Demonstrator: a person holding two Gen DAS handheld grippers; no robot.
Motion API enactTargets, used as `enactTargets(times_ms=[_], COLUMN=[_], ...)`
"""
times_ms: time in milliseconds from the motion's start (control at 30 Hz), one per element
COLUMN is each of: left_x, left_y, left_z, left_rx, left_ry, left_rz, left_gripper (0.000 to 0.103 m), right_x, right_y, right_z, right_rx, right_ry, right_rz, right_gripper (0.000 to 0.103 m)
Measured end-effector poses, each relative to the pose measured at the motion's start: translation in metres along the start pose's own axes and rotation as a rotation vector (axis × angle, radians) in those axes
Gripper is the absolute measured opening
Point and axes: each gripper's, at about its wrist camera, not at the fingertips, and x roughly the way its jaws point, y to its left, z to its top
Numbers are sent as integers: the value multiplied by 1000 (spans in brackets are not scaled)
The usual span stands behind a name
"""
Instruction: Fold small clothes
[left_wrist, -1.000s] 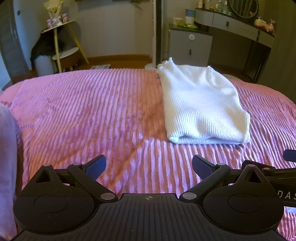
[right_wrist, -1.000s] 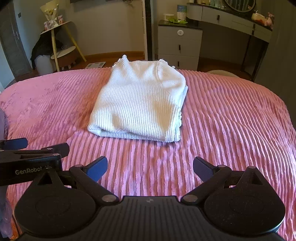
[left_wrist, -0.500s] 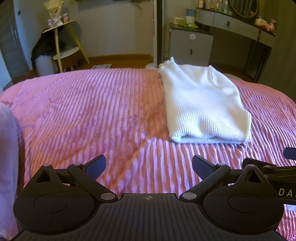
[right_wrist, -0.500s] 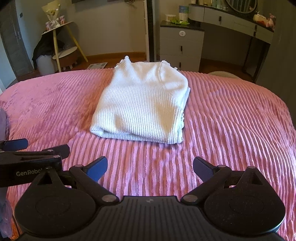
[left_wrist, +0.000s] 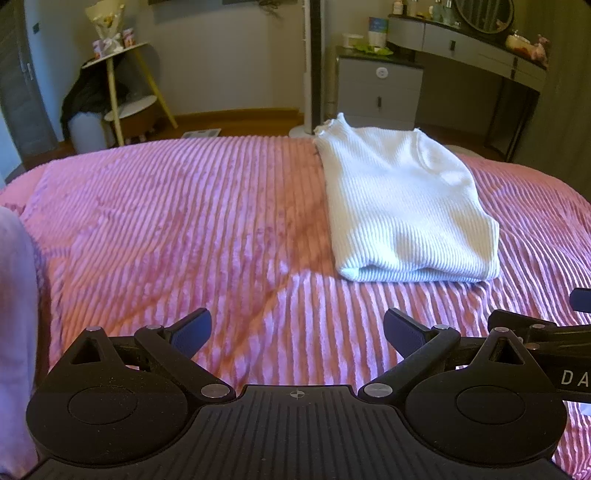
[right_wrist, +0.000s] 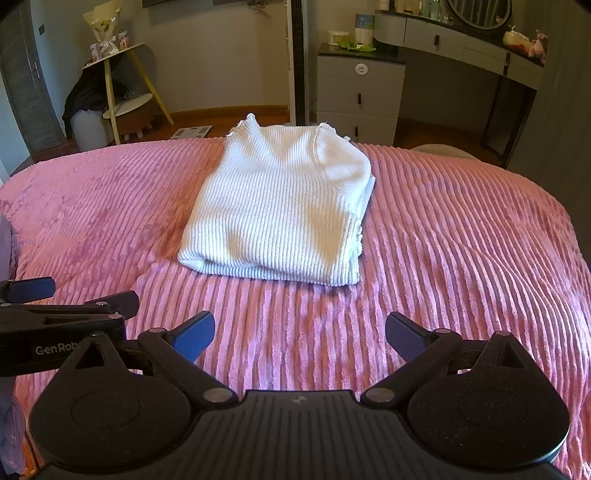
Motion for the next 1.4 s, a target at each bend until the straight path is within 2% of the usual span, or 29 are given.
enactTargets(times_ms=[1400], left_x=[-13], left_y=[1], left_z=[0], left_rx=[-17], left_ry=[-27], left_rz=[1], left_gripper=[102], right_x=[-17], right_y=[2], right_z=[-3], right_rx=[-12], right_ry=[-40], right_rz=[-20], right_gripper=[99])
